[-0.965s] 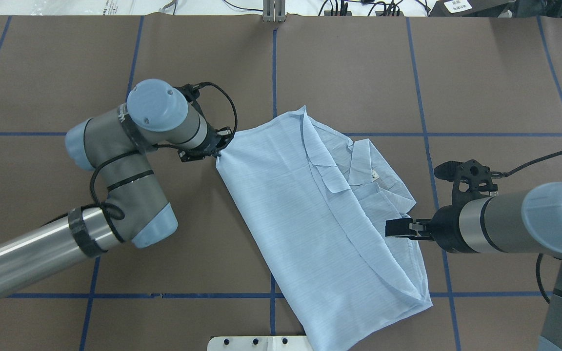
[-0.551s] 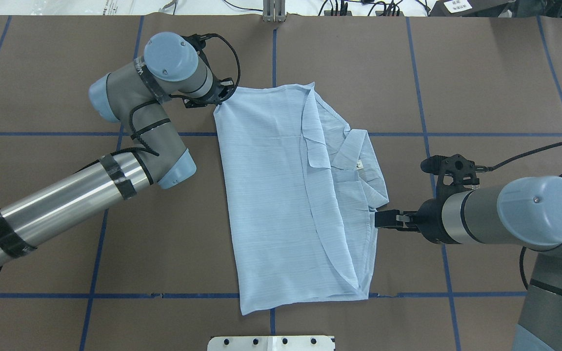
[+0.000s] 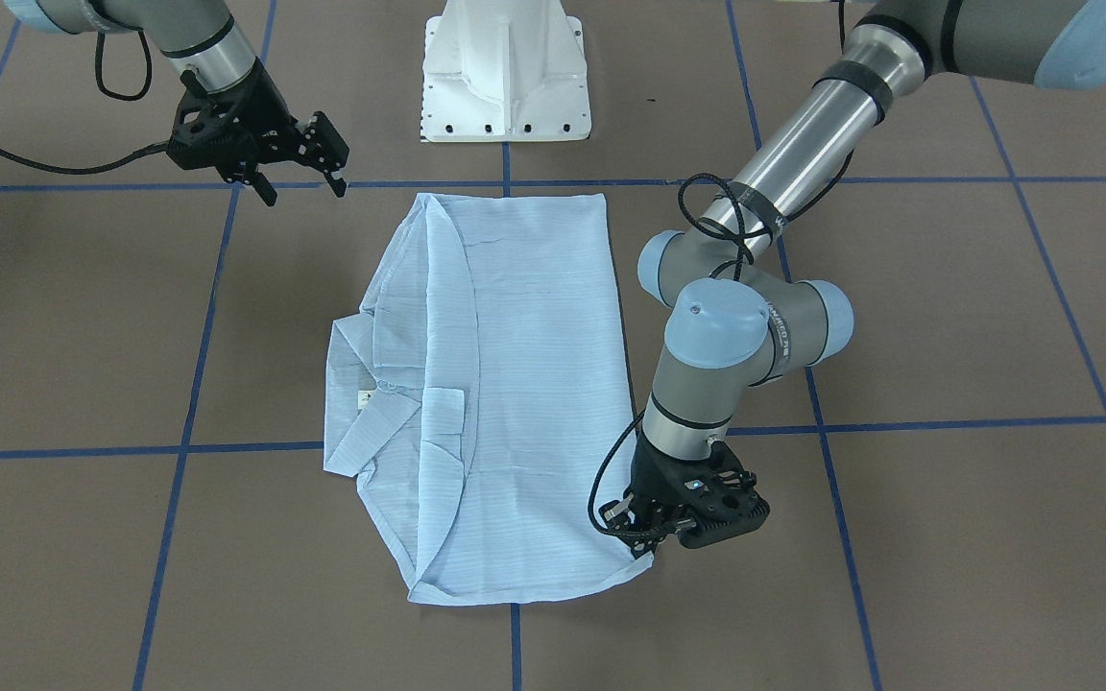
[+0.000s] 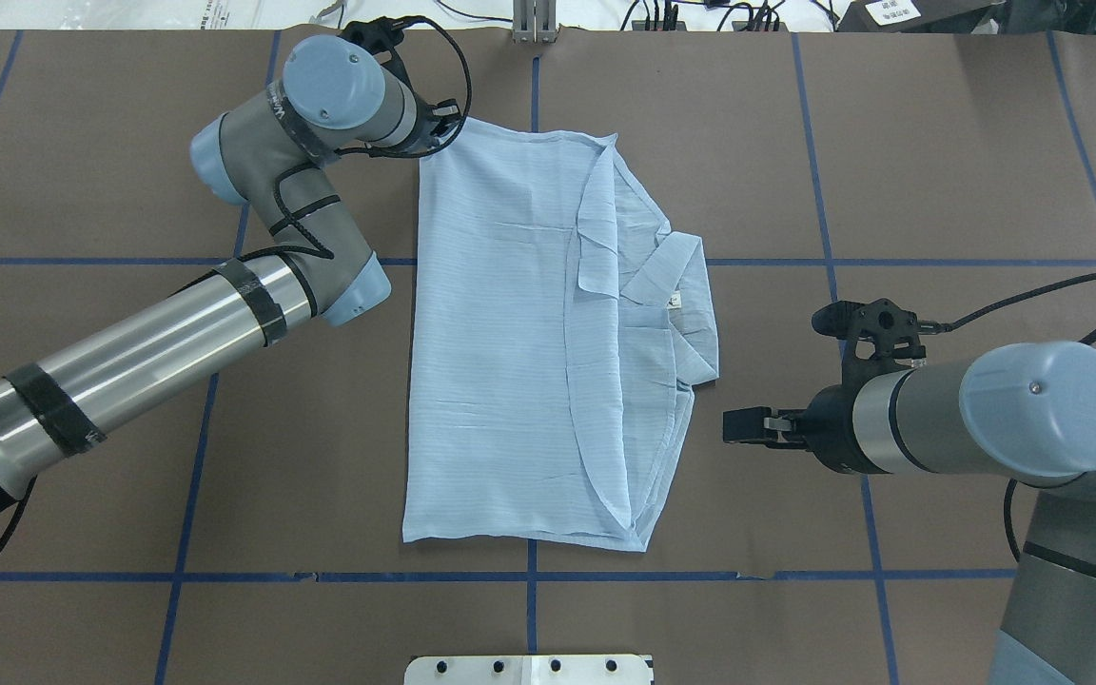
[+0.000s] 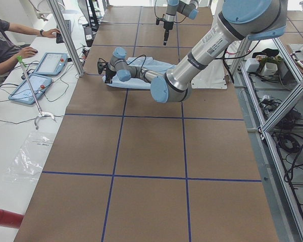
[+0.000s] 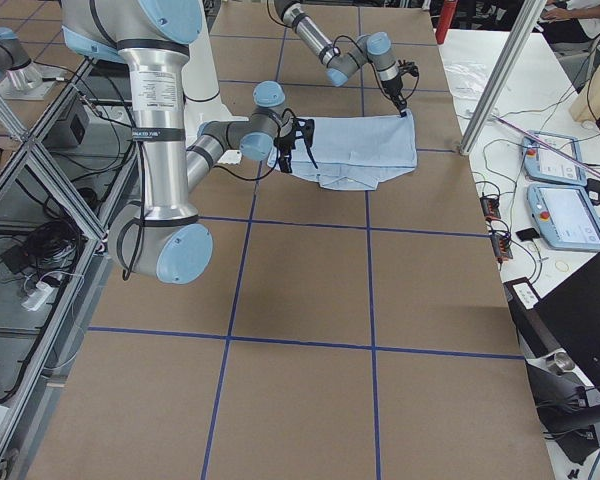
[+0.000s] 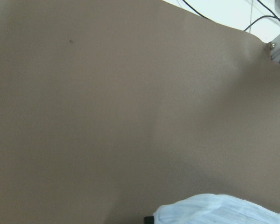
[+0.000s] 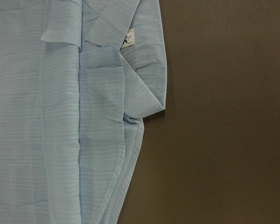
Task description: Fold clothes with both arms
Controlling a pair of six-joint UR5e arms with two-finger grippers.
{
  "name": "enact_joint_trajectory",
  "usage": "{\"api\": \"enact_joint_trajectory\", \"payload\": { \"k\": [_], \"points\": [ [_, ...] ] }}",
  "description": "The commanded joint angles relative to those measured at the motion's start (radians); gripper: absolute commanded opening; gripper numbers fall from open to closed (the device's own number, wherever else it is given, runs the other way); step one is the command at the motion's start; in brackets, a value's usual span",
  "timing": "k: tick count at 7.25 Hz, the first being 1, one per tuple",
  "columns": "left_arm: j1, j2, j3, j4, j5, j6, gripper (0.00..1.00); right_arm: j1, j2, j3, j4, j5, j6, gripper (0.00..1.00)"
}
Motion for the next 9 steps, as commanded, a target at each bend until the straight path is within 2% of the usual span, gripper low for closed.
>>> {"api": "enact_joint_trajectory", "payload": {
  "k": [1,2,4,5,6,7,9],
  "points": [
    [0.002,-0.010,0.035,-0.038,0.002,0.053,0.66,-0.001,0.018,-0.013,0.000,-0.002,-0.001,1.00],
    [0.002,0.011,0.029,-0.041,0.004,0.165,1.00,-0.001,0.049,-0.028,-0.002,-0.002,-0.001,1.00],
    [-0.029,0.028,0.001,-0.009,-0.008,0.186,1.00,-0.012,0.090,-0.059,-0.012,-0.002,-0.001,1.00],
    [-0.041,0.059,-0.084,0.081,-0.066,0.234,1.00,-0.030,0.118,-0.085,-0.014,-0.005,-0.001,1.00],
    [-0.043,0.143,-0.246,0.150,-0.129,0.248,1.00,-0.072,0.139,-0.115,-0.015,-0.063,-0.012,1.00],
    [-0.043,0.241,-0.407,0.196,-0.139,0.248,1.00,-0.113,0.197,-0.166,-0.026,-0.123,-0.013,1.00],
    [-0.036,0.361,-0.627,0.262,-0.208,0.248,1.00,-0.156,0.379,-0.230,-0.236,-0.188,-0.016,1.00]
  ]
}}
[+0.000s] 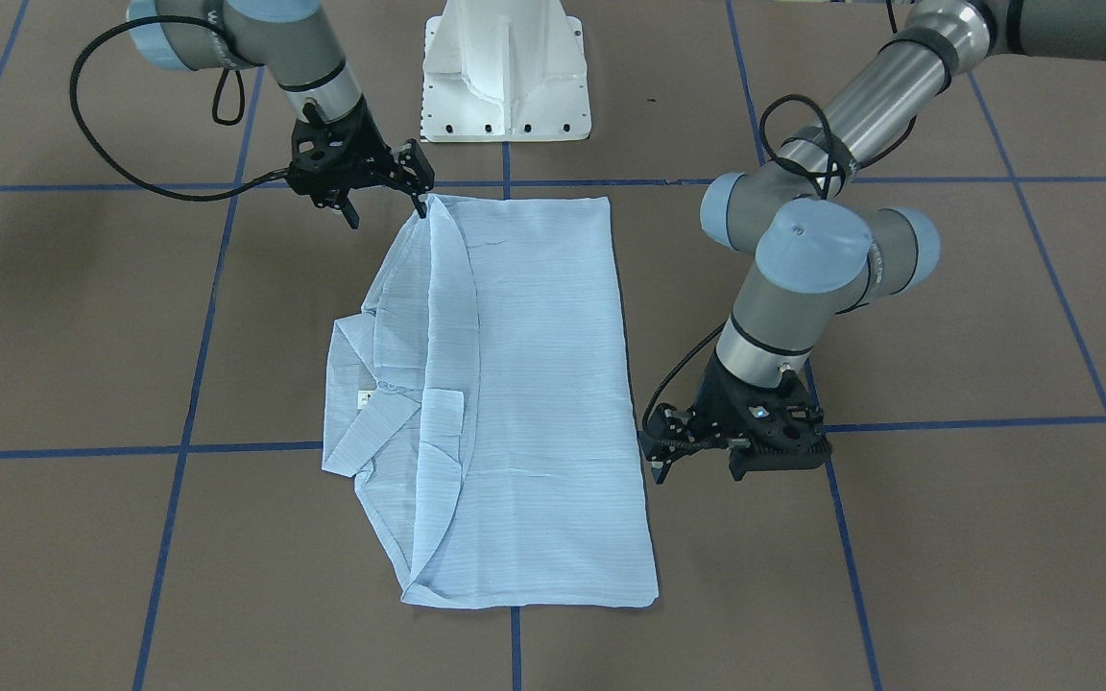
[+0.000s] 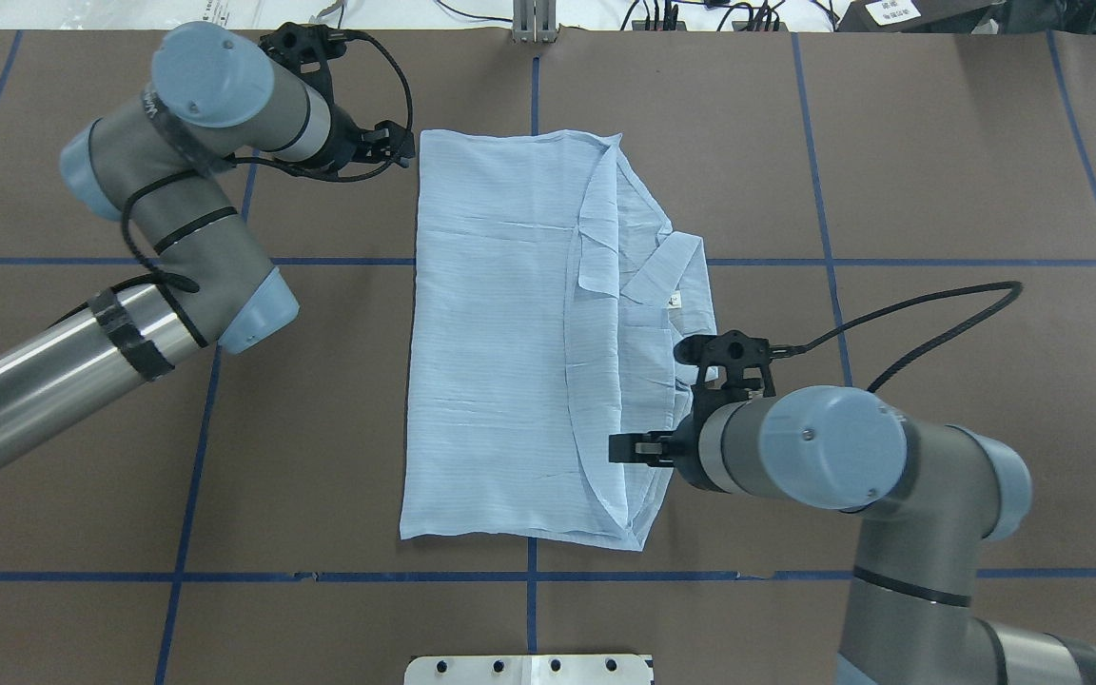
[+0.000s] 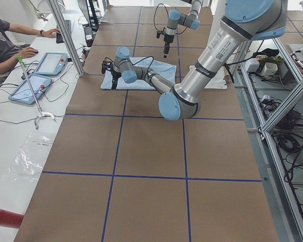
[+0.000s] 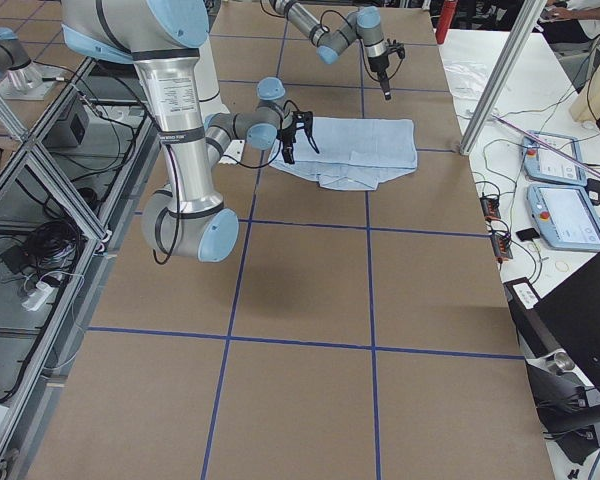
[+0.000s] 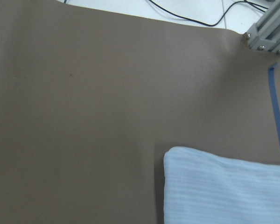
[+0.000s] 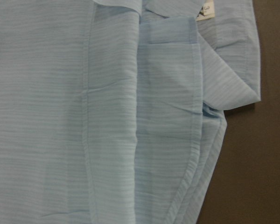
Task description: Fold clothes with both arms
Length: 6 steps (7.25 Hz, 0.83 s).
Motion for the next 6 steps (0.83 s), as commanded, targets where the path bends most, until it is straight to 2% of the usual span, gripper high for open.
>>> {"api": "enact_joint_trajectory", "payload": {
  "k": [1,6],
  "points": [
    [0.008,0.093,-0.169,0.052,-0.039,-0.004,1.00,-0.040,0.141,-0.067,-0.170,-0.062,-0.033,1.00],
    [0.036,0.094,-0.163,0.049,-0.039,-0.011,1.00,-0.096,0.164,-0.143,-0.191,-0.115,-0.156,1.00]
  ]
}}
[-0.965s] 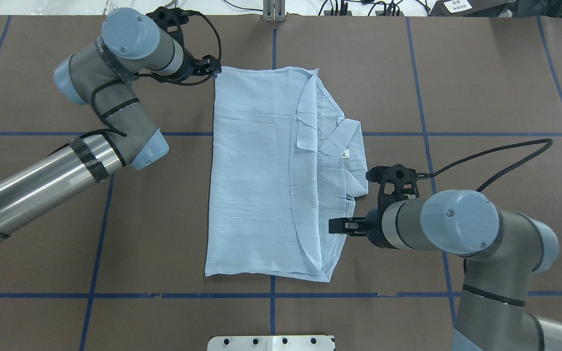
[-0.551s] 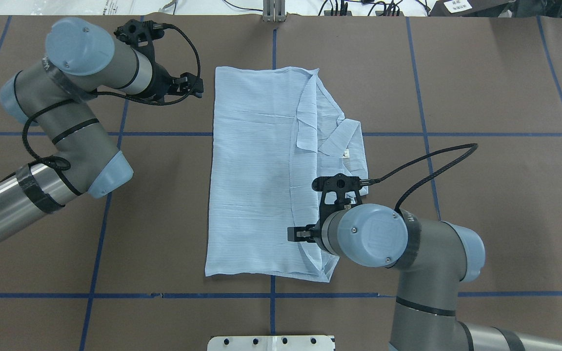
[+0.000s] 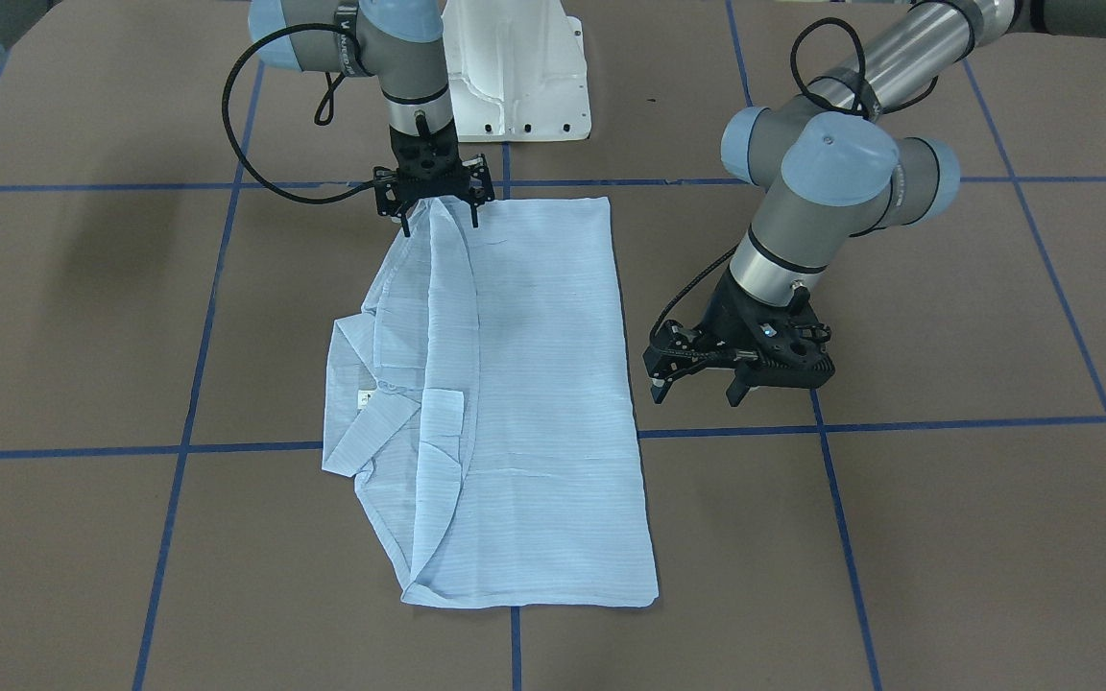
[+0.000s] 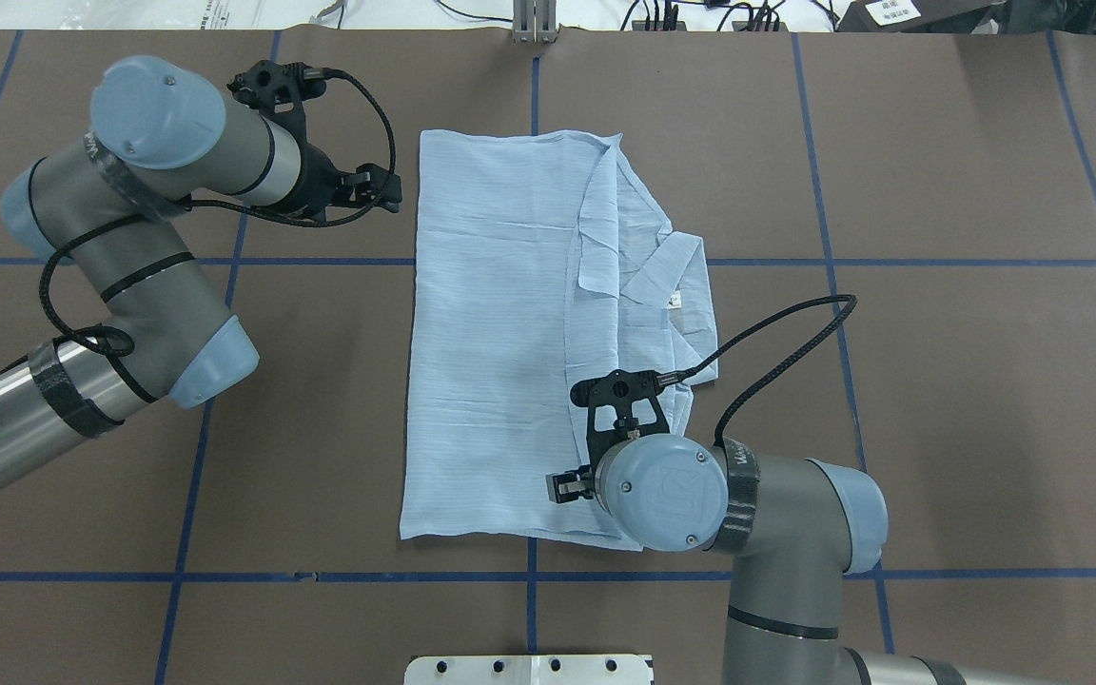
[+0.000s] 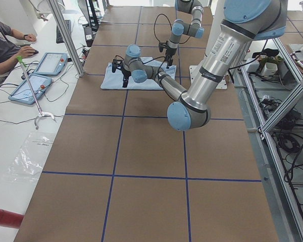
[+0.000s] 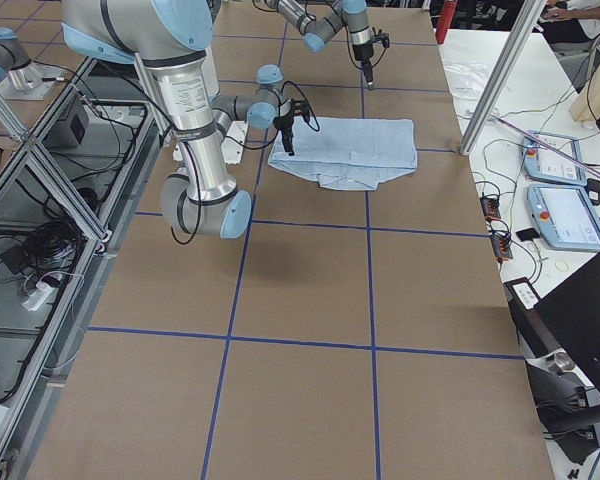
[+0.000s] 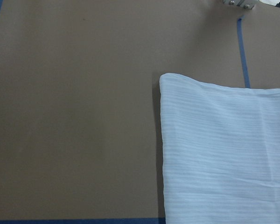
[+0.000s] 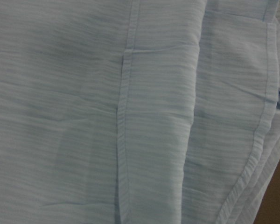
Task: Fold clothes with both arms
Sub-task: 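Press and smooth the shirt's side edge with the right gripper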
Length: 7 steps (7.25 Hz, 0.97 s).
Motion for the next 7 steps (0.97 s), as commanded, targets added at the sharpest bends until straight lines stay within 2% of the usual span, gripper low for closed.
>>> {"api": "enact_joint_trajectory", "payload": {
  "k": [1,7],
  "points": [
    [0.005,0.000,0.002,-0.003,0.001,0.000,1.00,-0.014,0.001,-0.018,-0.007,-0.006,-0.035,1.00],
    [0.005,-0.007,0.001,0.000,0.000,0.000,1.00,-0.004,-0.007,-0.036,-0.040,0.008,-0.087,1.00]
  ]
}}
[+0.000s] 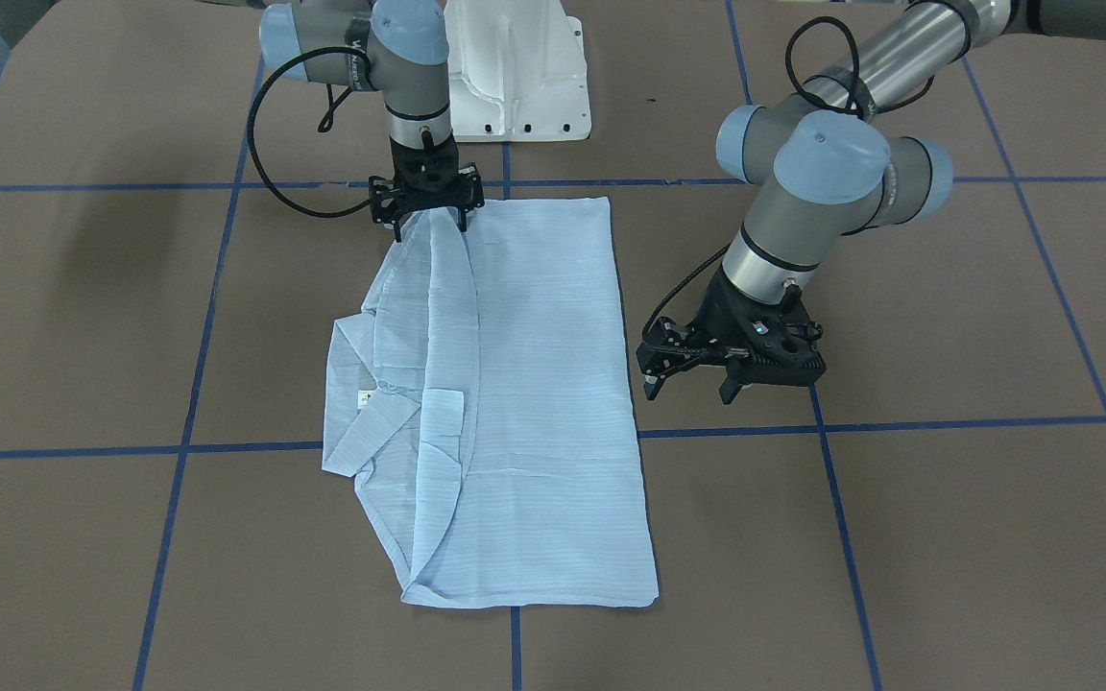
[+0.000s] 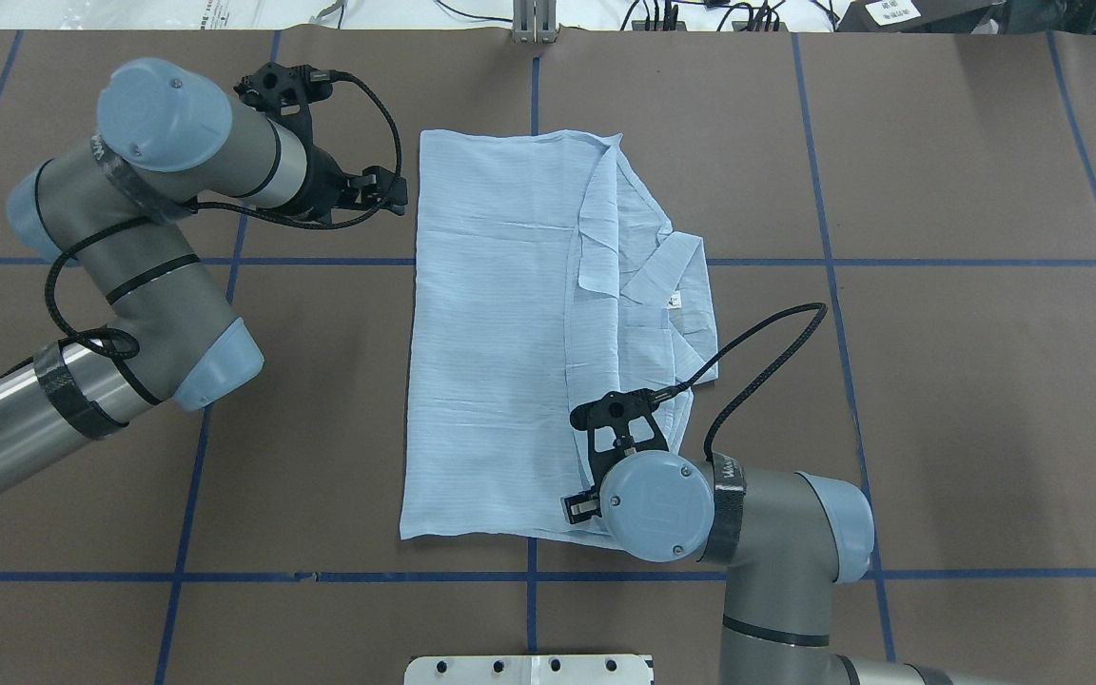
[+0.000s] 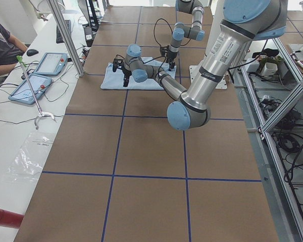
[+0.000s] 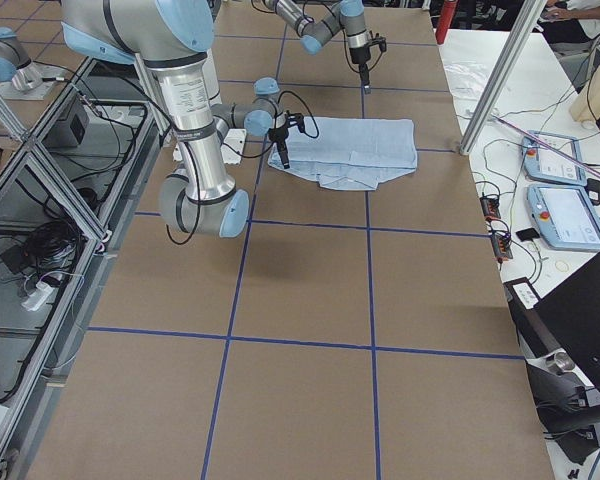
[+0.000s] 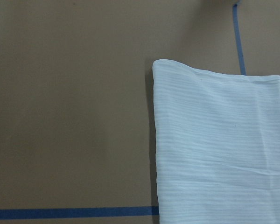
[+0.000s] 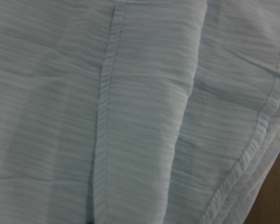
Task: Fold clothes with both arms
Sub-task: 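Press and smooth the shirt's side edge with the right gripper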
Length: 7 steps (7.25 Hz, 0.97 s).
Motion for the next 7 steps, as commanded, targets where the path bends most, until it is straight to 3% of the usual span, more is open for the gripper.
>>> {"api": "enact_joint_trajectory", "payload": {
  "k": [1,4,7],
  "points": [
    [0.008,0.000,0.001,0.000,0.000,-0.003,1.00,0.026,-0.002,0.007,-0.011,0.010,-0.025,1.00],
    [0.008,0.000,-0.001,0.002,0.002,-0.005,1.00,0.056,-0.069,0.030,-0.011,0.025,-0.043,1.00],
    [0.008,-0.006,-0.003,0.002,0.002,-0.006,1.00,0.094,-0.271,0.158,-0.002,0.059,-0.069,1.00]
  ]
}}
